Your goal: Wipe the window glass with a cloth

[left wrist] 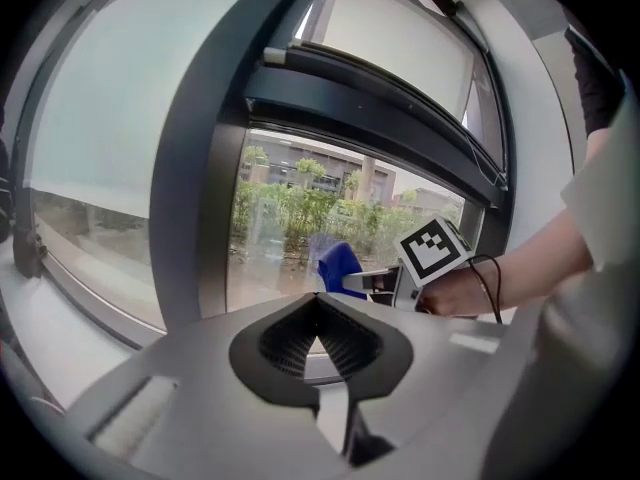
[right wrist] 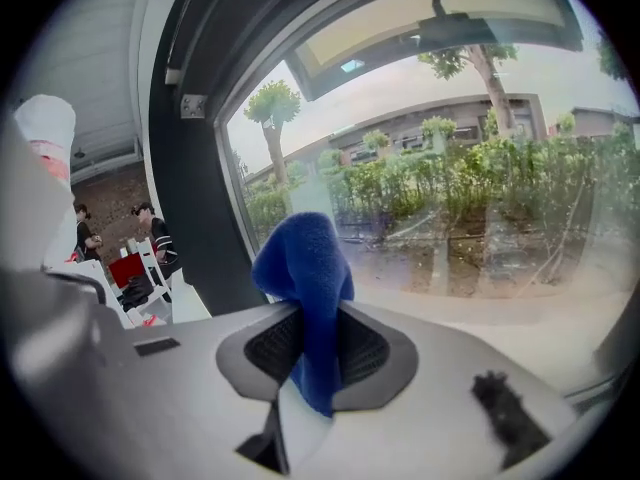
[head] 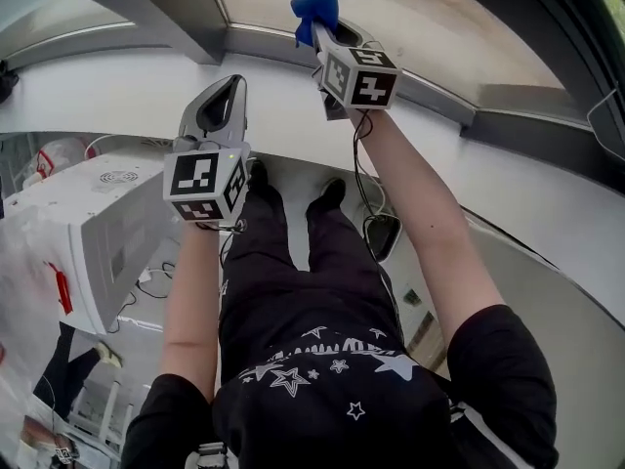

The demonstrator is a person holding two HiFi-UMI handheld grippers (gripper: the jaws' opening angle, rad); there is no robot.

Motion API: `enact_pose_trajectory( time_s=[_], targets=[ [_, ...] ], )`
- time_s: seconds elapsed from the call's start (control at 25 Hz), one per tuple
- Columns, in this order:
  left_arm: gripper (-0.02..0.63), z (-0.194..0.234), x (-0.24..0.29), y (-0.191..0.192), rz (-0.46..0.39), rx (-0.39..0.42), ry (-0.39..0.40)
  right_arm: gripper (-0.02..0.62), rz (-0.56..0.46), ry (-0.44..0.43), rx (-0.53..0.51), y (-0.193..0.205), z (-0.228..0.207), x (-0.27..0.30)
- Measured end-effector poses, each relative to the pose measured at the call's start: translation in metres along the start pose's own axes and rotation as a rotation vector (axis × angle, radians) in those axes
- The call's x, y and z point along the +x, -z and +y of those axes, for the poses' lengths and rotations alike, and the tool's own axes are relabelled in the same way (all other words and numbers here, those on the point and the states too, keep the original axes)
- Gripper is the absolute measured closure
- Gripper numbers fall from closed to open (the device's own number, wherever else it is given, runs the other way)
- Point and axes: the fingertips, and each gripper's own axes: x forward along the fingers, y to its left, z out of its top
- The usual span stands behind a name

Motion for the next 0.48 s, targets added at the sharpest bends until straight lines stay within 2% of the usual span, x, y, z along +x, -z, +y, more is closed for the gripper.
enact_pose_trajectory(
  time_s=[0.2, 0.48],
  targets=[
    [0.597, -0.047, 0.029, -0.001, 0.022, 0.032, 0.056, 0.521, -0.023, 0.075, 0.053, 0.014, -0.067, -0.05],
    [0.597, -0.141, 0.072, 0.005, 0.069, 0.089, 0.18, 0.522, -0.045, 0.213, 0.146, 0.035, -0.173, -0.125]
  ],
)
